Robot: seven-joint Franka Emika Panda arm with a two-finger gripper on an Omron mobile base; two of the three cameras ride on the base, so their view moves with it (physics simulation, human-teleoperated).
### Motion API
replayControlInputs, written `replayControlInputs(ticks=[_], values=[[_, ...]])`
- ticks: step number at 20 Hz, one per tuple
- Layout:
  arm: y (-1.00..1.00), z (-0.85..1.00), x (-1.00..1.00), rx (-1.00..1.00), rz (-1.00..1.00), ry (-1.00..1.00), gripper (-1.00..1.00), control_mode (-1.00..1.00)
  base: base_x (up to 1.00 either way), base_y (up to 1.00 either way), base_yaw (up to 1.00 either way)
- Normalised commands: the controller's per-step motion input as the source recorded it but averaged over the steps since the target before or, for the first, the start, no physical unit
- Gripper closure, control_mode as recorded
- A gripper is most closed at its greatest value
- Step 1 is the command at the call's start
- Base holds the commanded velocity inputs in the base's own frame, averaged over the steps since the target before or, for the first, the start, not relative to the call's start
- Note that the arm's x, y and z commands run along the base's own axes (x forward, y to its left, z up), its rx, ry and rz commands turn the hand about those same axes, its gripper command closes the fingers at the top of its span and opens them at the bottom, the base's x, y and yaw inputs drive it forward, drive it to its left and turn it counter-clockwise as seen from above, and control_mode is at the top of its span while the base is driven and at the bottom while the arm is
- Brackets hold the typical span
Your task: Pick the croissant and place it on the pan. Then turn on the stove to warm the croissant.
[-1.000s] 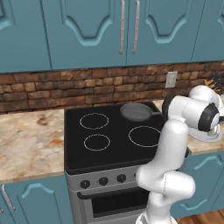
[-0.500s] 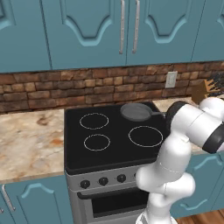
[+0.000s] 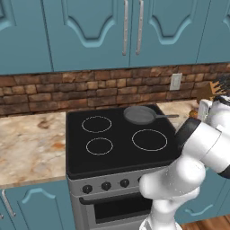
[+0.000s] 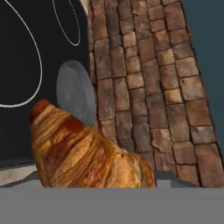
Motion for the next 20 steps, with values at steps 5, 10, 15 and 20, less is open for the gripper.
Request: replayControlInputs(ticks=[5, 10, 15, 20], values=[[0.56, 0.22, 0.18, 0.0, 0.08, 0.19, 1.0, -1.0, 0.0, 0.0, 0.0], [0.37, 0.14, 0.26, 0.01, 0.09, 0.14, 1.0, -1.0, 0.0, 0.0, 0.0], [0.37, 0.01, 0.44, 0.0, 0.05, 0.08, 1.0, -1.0, 0.0, 0.0, 0.0], [0.52, 0.0, 0.48, 0.0, 0.0, 0.06, 1.0, -1.0, 0.0, 0.0, 0.0]])
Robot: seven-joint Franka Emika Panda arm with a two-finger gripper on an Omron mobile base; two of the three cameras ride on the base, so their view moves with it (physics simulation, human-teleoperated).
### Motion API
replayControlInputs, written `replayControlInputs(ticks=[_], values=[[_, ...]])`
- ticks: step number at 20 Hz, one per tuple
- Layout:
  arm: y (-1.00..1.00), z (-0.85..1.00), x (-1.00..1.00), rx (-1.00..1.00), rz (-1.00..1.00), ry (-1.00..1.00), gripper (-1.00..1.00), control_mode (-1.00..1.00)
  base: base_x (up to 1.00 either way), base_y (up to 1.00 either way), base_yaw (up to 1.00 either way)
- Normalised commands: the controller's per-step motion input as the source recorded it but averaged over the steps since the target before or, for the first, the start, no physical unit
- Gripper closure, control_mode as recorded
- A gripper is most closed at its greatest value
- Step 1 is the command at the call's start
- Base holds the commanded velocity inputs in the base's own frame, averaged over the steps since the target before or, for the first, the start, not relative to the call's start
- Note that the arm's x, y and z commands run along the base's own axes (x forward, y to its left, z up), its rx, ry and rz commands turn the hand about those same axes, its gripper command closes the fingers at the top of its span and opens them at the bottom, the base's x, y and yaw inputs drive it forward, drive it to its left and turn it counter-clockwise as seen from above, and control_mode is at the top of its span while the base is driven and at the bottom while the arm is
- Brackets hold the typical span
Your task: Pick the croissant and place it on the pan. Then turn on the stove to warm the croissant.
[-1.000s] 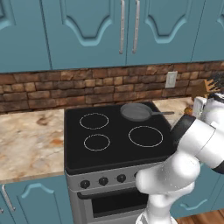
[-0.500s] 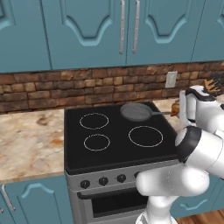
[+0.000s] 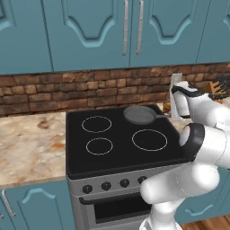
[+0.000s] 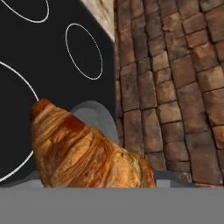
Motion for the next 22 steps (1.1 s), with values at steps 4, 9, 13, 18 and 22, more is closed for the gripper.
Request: replayControlInputs(ticks=[4, 9, 13, 18, 22], values=[[0.49, 0.0, 0.48, 0.0, 0.01, 0.15, 1.0, -1.0, 0.0, 0.0, 0.0], [0.33, -0.08, 0.53, 0.0, 0.04, 0.29, 1.0, -1.0, 0.0, 0.0, 0.0], [0.02, -0.15, 0.46, 0.0, 0.04, 0.11, 1.0, -1.0, 0.0, 0.0, 0.0], [0.0, -0.28, 0.49, 0.0, 0.03, 0.05, 1.0, -1.0, 0.0, 0.0, 0.0], [0.0, -0.32, 0.4, 0.0, 0.01, 0.03, 1.0, -1.0, 0.0, 0.0, 0.0]])
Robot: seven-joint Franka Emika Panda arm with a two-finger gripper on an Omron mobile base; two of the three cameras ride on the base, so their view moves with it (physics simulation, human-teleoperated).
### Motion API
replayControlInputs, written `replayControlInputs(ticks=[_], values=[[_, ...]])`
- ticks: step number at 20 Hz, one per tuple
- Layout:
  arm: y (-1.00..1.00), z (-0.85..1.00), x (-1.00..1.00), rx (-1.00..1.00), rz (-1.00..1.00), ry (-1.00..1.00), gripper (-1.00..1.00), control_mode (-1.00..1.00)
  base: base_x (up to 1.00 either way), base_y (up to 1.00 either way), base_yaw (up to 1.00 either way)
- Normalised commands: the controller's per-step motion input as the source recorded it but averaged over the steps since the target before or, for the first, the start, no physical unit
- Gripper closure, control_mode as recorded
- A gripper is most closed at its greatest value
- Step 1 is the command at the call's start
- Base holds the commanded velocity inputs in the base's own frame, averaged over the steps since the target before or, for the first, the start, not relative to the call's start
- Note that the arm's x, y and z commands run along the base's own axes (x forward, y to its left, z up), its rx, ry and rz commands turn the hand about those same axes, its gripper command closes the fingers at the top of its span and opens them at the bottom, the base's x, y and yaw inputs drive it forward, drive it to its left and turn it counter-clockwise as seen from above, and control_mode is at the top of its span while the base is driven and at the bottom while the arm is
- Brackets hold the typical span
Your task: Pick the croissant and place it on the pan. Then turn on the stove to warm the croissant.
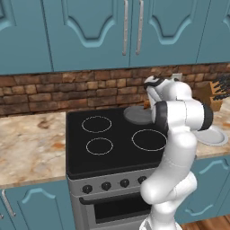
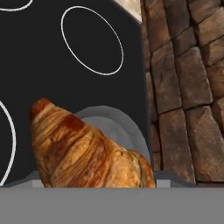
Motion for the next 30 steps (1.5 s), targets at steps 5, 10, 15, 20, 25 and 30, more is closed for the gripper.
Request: replayControlInputs(ticks=[5, 10, 15, 20, 25, 30], values=[[0.0, -0.24, 0.3, 0.0, 0.0, 0.04, 1.0, -1.0, 0.0, 0.0, 0.0], [0.0, -0.2, 0.26, 0.0, 0.0, 0.03, 1.0, -1.0, 0.0, 0.0, 0.0], [0.0, -0.19, 0.22, 0.0, 0.0, 0.0, 1.0, -1.0, 0.0, 0.0, 0.0], [0.0, -0.26, 0.22, 0.0, 0.0, 0.02, 1.0, -1.0, 0.0, 0.0, 0.0], [0.0, -0.29, 0.25, 0.0, 0.0, 0.04, 1.0, -1.0, 0.0, 0.0, 0.0], [0.0, -0.26, 0.29, 0.0, 0.0, 0.03, 1.0, -1.0, 0.0, 0.0, 0.0]])
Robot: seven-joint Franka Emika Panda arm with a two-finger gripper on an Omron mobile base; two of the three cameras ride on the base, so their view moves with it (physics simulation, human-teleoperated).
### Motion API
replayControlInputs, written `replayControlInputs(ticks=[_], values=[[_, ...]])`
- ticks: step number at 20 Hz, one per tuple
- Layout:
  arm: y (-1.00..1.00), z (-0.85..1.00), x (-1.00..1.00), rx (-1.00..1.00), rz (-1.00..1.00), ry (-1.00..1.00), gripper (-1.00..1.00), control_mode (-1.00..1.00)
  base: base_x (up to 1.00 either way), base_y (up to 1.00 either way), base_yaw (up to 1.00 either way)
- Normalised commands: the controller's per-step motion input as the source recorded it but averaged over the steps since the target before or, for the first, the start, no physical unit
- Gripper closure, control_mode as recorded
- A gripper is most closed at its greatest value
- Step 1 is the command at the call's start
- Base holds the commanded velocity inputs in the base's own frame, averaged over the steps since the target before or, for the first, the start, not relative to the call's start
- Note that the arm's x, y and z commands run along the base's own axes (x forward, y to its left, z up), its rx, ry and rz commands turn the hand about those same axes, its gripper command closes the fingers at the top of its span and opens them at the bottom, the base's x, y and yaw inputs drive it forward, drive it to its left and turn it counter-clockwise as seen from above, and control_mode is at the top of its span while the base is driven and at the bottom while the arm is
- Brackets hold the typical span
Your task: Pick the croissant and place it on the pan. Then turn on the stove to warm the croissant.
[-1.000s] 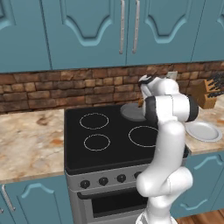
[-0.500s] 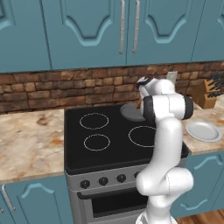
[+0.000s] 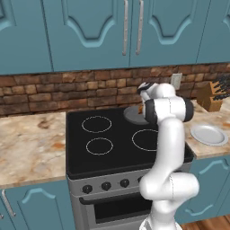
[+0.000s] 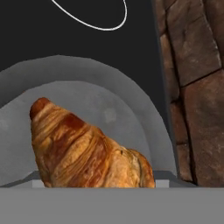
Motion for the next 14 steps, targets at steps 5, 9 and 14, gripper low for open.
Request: replayControlInputs(ticks=[5, 9, 14], values=[[0.0, -0.27, 0.23, 0.0, 0.0, 0.02, 1.0, -1.0, 0.0, 0.0, 0.0], [0.01, -0.25, 0.21, 0.0, 0.0, 0.01, 1.0, -1.0, 0.0, 0.0, 0.0], [0.07, -0.23, 0.21, 0.0, 0.0, 0.03, 1.0, -1.0, 0.0, 0.0, 0.0]])
